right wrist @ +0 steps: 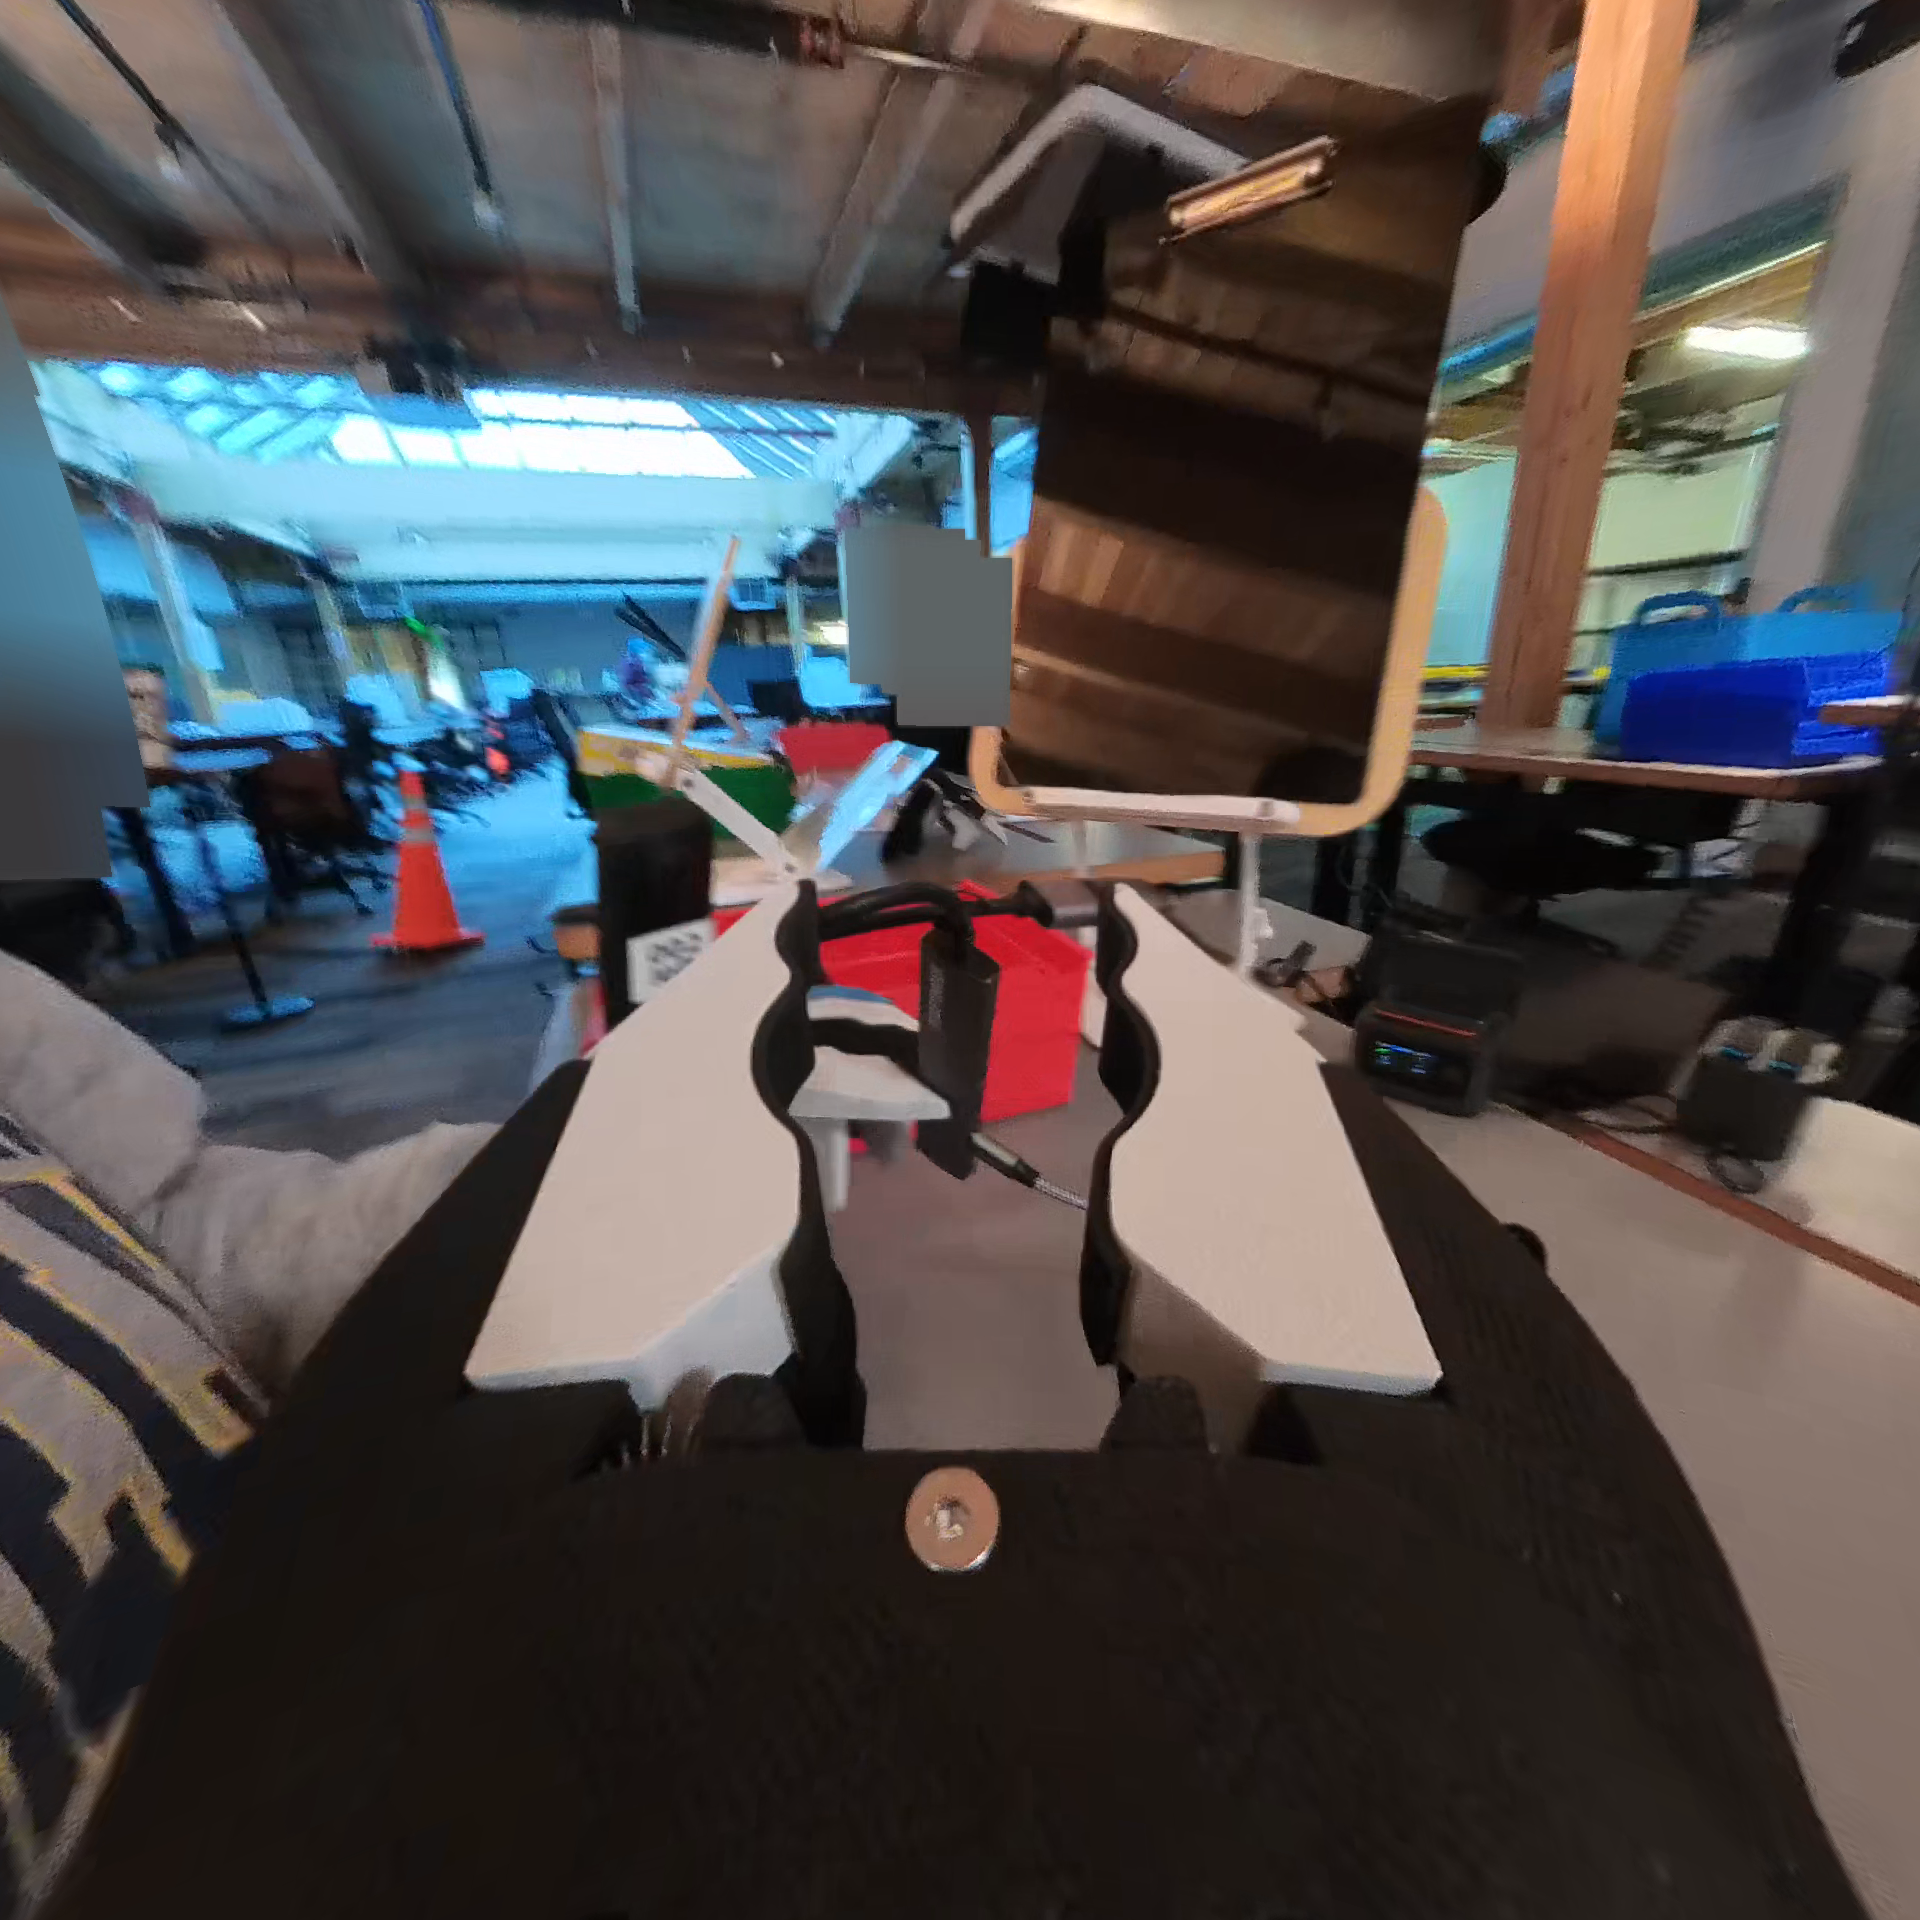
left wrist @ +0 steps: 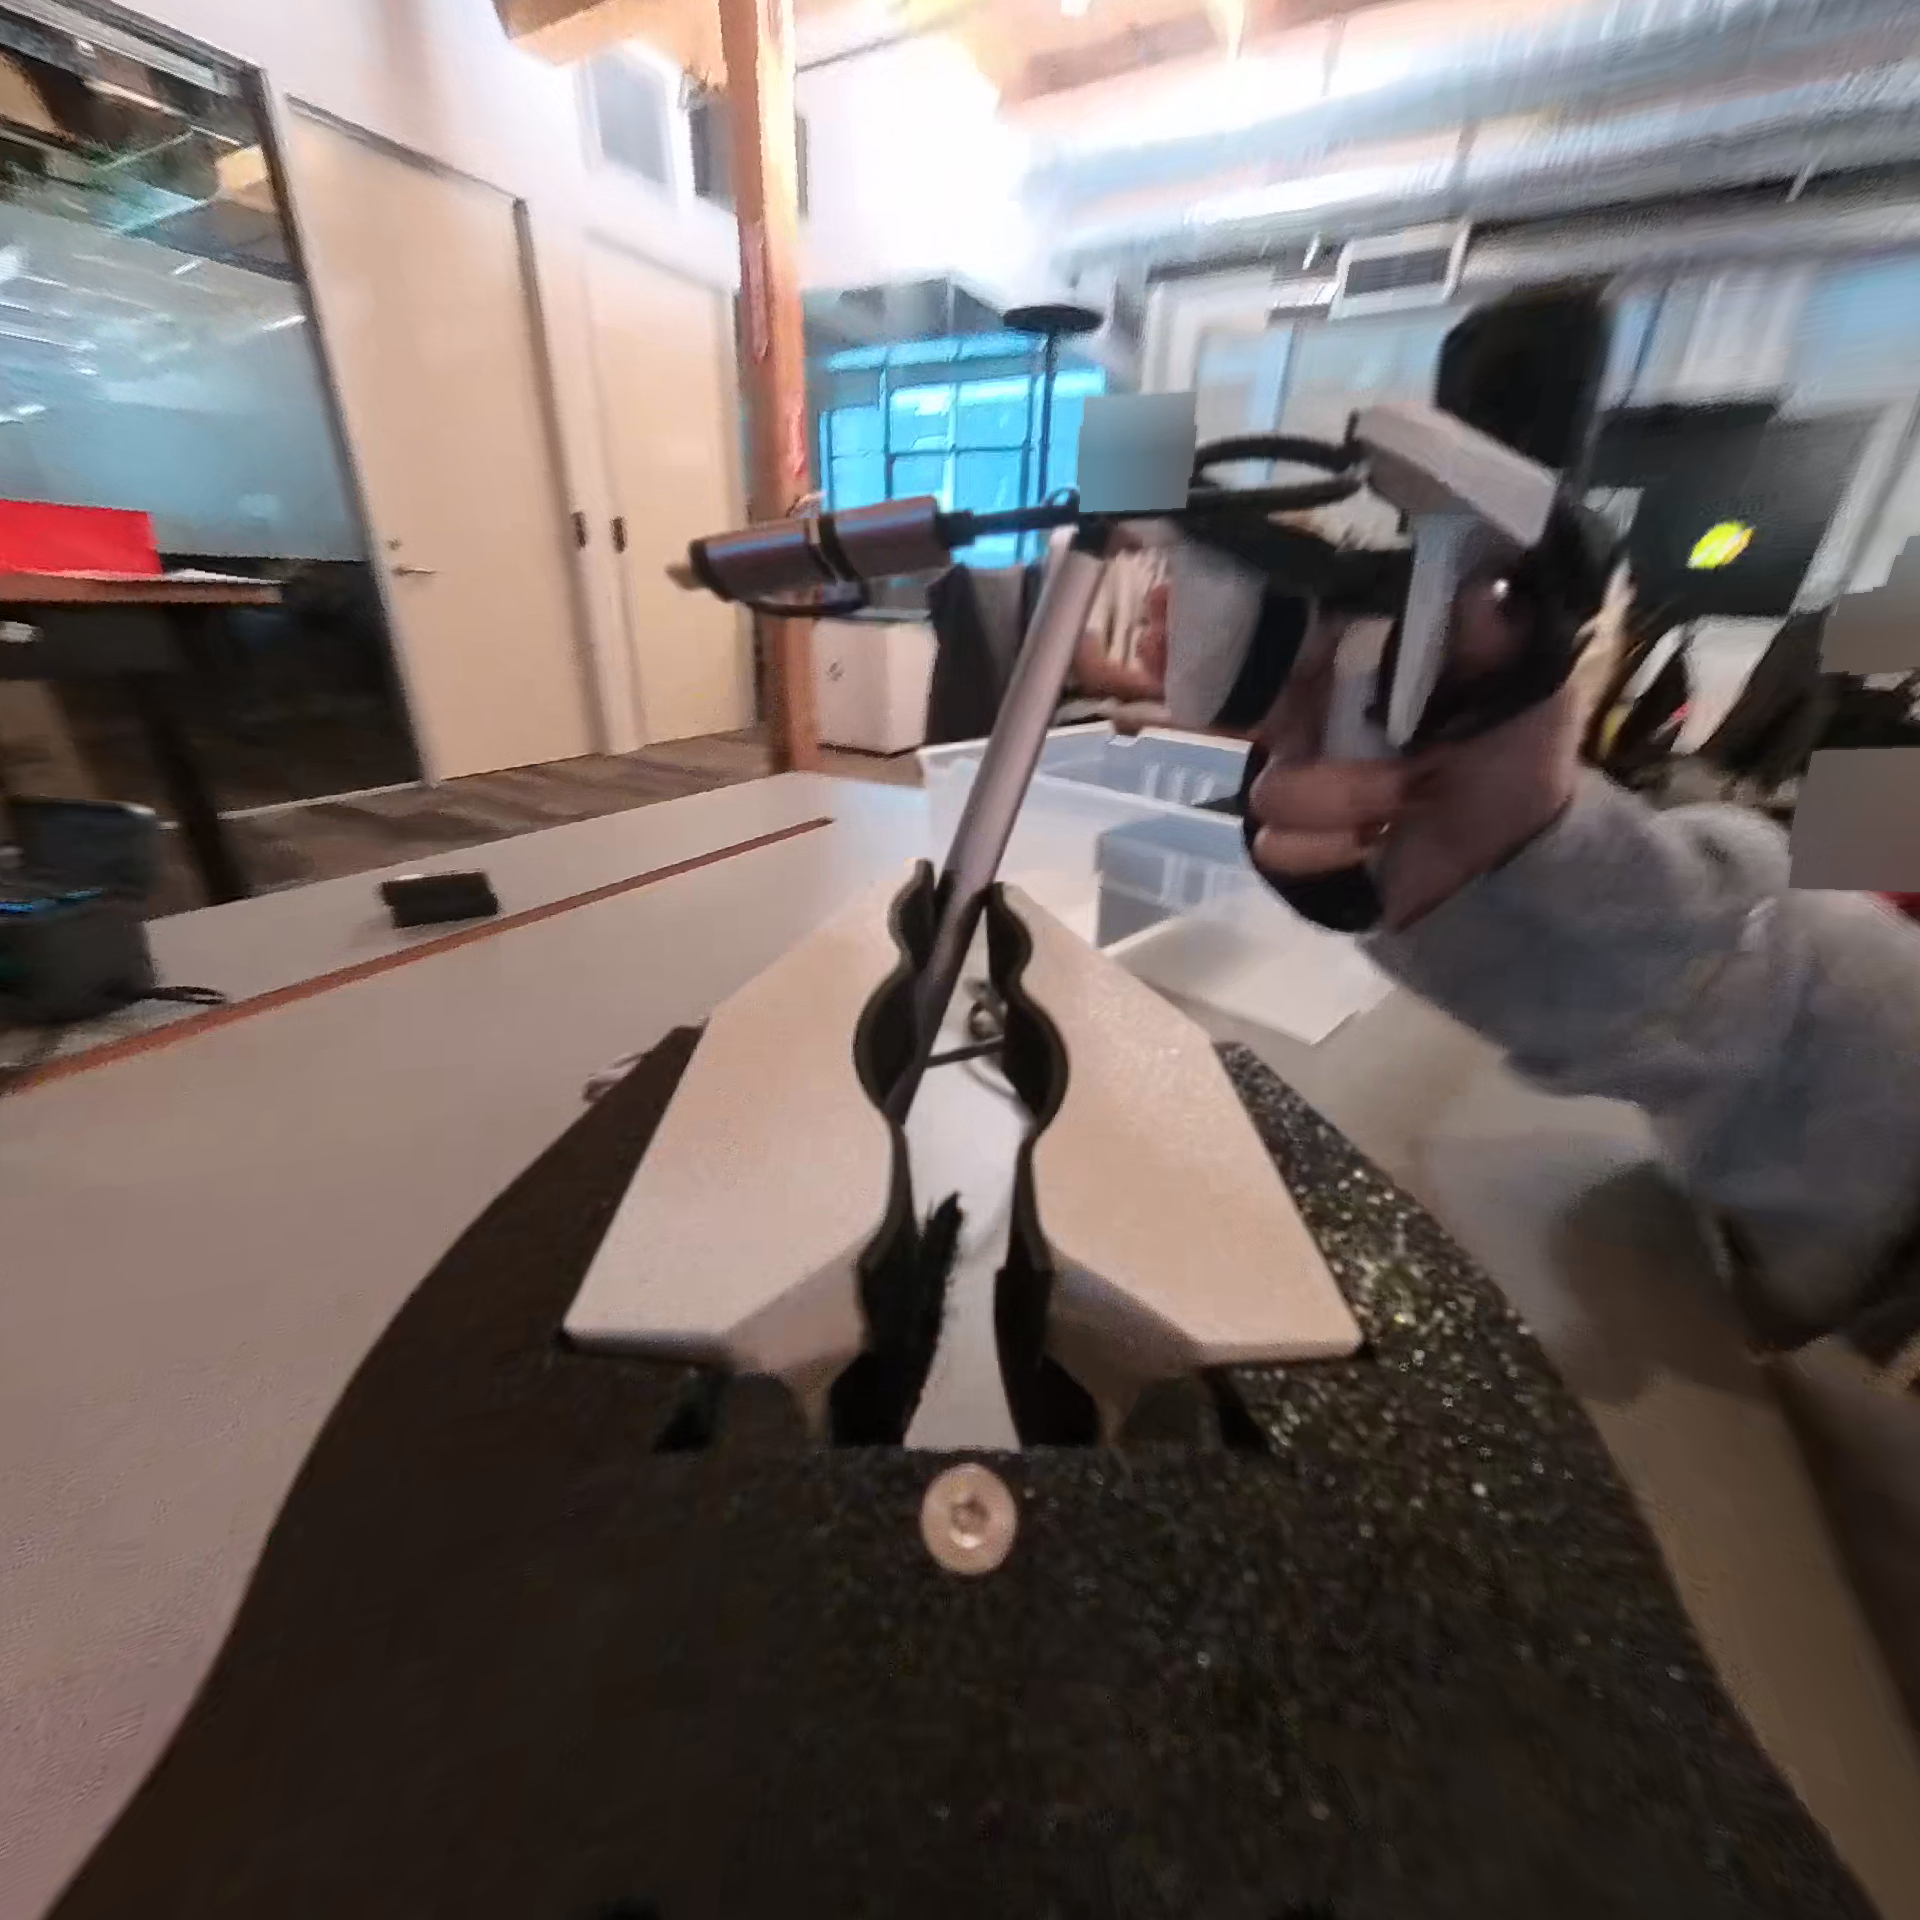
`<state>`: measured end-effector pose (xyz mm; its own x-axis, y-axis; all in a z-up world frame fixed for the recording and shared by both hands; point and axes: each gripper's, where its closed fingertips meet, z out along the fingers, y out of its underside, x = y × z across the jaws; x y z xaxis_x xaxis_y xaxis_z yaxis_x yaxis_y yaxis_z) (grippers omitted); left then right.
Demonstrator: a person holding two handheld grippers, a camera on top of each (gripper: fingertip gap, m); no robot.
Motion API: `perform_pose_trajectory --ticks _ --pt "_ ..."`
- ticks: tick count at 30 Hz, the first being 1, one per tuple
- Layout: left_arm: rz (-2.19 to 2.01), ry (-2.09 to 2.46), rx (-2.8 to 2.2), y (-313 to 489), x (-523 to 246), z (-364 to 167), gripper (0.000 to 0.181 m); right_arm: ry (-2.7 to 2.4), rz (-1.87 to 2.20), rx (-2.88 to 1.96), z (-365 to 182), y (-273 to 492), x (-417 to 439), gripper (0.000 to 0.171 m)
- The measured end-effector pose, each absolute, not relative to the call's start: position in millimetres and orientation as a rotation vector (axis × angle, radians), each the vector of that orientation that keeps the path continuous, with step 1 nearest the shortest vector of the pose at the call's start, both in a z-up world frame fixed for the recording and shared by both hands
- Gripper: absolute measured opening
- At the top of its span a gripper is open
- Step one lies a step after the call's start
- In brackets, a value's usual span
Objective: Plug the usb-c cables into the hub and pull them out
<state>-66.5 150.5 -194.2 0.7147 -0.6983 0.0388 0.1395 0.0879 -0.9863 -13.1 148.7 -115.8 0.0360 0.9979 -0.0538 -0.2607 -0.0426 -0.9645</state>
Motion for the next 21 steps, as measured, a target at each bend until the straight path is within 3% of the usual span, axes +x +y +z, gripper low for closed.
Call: perform_pose_trajectory --ticks 6,11,21 --pt "-0.853 0.421 -1.257 144 -68 -183 0.006 -0.737 1.313 -0.877 -95 149 11 0.051" --pt "-1.106 0.386 -1.062 127 -68 -157 0.006 -1.063 1.385 -1.287 -160 142 -40 0.038" --pt "-1.316 0.203 -0.810 118 -80 -148 0.006 -1.340 1.516 -1.778 -209 98 -62 0.047"
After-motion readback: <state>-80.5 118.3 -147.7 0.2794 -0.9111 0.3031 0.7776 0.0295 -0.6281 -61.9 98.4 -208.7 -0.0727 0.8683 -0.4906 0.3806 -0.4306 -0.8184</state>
